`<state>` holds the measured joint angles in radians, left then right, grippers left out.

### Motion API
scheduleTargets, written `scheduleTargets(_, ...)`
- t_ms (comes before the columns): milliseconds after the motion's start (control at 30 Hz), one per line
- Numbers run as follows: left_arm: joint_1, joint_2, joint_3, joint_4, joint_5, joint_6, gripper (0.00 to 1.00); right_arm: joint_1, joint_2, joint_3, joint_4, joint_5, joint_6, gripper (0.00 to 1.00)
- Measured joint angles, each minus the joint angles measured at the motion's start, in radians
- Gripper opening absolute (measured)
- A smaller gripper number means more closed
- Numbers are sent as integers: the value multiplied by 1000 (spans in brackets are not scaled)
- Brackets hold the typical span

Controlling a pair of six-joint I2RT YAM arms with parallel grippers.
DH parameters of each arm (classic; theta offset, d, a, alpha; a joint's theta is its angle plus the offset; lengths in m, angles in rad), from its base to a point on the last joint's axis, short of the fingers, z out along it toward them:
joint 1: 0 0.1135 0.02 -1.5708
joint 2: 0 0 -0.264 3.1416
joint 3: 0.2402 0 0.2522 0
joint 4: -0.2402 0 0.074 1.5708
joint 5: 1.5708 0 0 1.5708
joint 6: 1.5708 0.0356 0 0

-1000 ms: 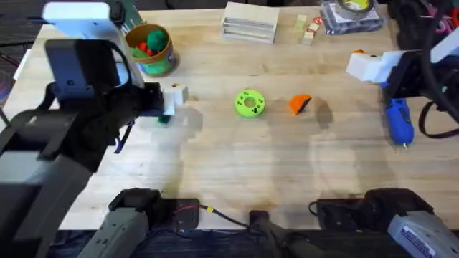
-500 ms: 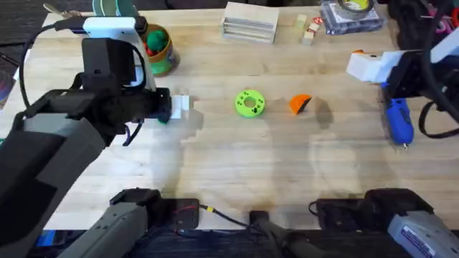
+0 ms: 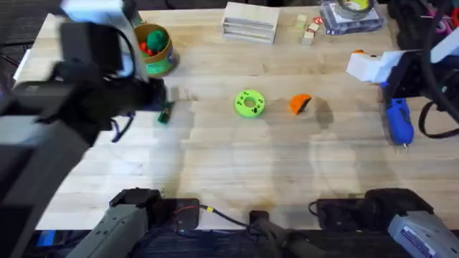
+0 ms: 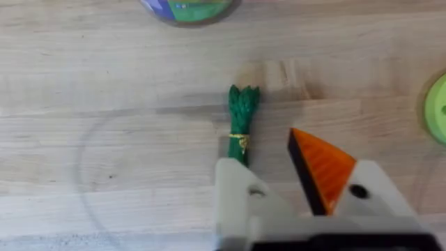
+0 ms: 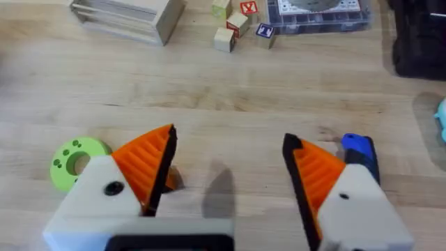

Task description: Pick up the gripper from the table and insert it into the empty holder that is missing its gripper. Then pick up a screw, insert it into the mounting hole, and use the screwdriver to tighten it. Finally, clean up the table by picking up the vegetable and placing it into the bucket.

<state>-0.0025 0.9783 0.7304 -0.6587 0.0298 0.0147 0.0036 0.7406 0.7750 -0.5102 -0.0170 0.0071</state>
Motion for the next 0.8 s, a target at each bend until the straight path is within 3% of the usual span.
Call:
scheduleTargets(100,0,-63,74,-12,1,0,870,0,0,0,0,0,0,966)
scheduleTargets(167,0,-162,141,-11,1,-3,991,0,0,0,0,0,0,966)
scheduleTargets(200,0,-186,149,-10,2,-6,903,0,0,0,0,0,0,966)
scheduleTargets(300,0,-267,154,-11,2,-4,402,0,0,0,0,0,0,966)
scheduleTargets(367,0,-311,154,-11,1,4,191,0,0,0,0,0,0,966)
scheduleTargets(533,0,-413,154,-10,2,-2,945,0,0,0,0,0,0,966)
scheduleTargets(800,0,-449,154,-11,20,0,993,0,0,0,0,0,0,966)
